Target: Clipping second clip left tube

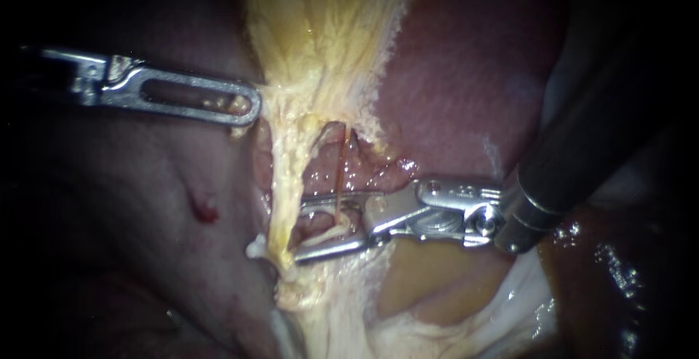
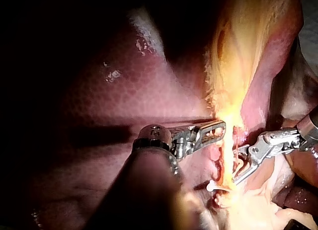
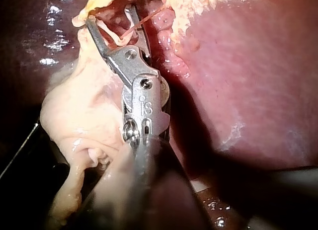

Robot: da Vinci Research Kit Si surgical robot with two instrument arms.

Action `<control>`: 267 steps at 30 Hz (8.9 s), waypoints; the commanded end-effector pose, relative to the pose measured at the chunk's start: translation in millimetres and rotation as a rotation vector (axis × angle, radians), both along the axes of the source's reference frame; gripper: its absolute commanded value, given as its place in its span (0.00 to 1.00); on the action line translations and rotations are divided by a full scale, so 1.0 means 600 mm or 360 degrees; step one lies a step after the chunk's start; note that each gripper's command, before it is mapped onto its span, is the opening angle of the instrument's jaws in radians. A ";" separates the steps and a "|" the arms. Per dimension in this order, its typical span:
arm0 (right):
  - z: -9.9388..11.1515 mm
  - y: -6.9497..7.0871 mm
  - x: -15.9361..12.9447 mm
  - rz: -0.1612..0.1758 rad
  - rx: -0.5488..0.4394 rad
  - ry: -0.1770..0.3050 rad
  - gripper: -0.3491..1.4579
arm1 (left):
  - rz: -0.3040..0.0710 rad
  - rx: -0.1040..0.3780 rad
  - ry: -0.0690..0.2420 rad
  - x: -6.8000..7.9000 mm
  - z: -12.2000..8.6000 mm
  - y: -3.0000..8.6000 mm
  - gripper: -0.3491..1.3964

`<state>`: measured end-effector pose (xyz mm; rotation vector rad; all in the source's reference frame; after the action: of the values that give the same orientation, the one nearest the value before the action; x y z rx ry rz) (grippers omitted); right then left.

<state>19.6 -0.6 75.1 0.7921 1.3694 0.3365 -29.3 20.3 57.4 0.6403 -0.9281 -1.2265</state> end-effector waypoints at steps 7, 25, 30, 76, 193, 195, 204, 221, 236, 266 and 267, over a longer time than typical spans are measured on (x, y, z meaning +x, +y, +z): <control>-0.0005 -0.0002 0.0001 -0.0002 0.0000 0.0002 0.45 | 0.0001 0.0000 -0.0001 0.0000 0.0000 0.0000 0.00; -0.0005 -0.0002 -0.0018 0.0018 -0.0006 -0.0015 0.46 | 0.0001 0.0000 -0.0001 0.0000 0.0000 0.0000 0.00; 0.0002 0.0003 -0.0033 0.0072 -0.0021 -0.0059 0.47 | 0.0001 0.0000 -0.0001 0.0000 0.0000 0.0000 0.00; -0.0053 0.0025 -0.0137 0.0115 -0.0004 -0.0103 0.47 | 0.0001 0.0000 -0.0001 0.0000 0.0000 0.0000 0.00; -0.0007 -0.0045 0.0032 -0.0088 0.0112 0.0168 0.47 | -0.0001 0.0000 0.0001 -0.0004 0.0001 0.0000 0.00; -0.0018 -0.0052 0.0035 -0.0109 0.0112 0.0185 0.47 | -0.0001 0.0000 0.0001 -0.0004 0.0001 0.0000 0.00; -0.0064 -0.0079 0.0050 -0.0183 0.0119 0.0238 0.47 | 0.0000 0.0000 0.0000 -0.0003 0.0003 0.0000 0.00; -0.0102 -0.0090 0.0057 -0.0205 0.0234 0.0323 0.46 | 0.0000 -0.0002 0.0000 -0.0003 0.0006 0.0000 0.00; -0.0103 -0.0079 0.0047 -0.0204 0.0252 0.0332 0.41 | 0.0000 -0.0002 0.0000 -0.0003 0.0007 0.0000 0.00; -0.0079 -0.0069 0.0031 -0.0188 0.0292 0.0302 0.00 | 0.0000 -0.0002 0.0000 -0.0003 0.0006 0.0000 0.00; -0.0079 -0.0069 0.0031 -0.0188 0.0292 0.0302 0.00 | 0.0000 -0.0002 0.0000 -0.0003 0.0006 0.0000 0.00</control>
<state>21.4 -4.7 70.4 1.0743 1.4744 0.3043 -29.5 20.3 57.8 0.6394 -0.9287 -1.2256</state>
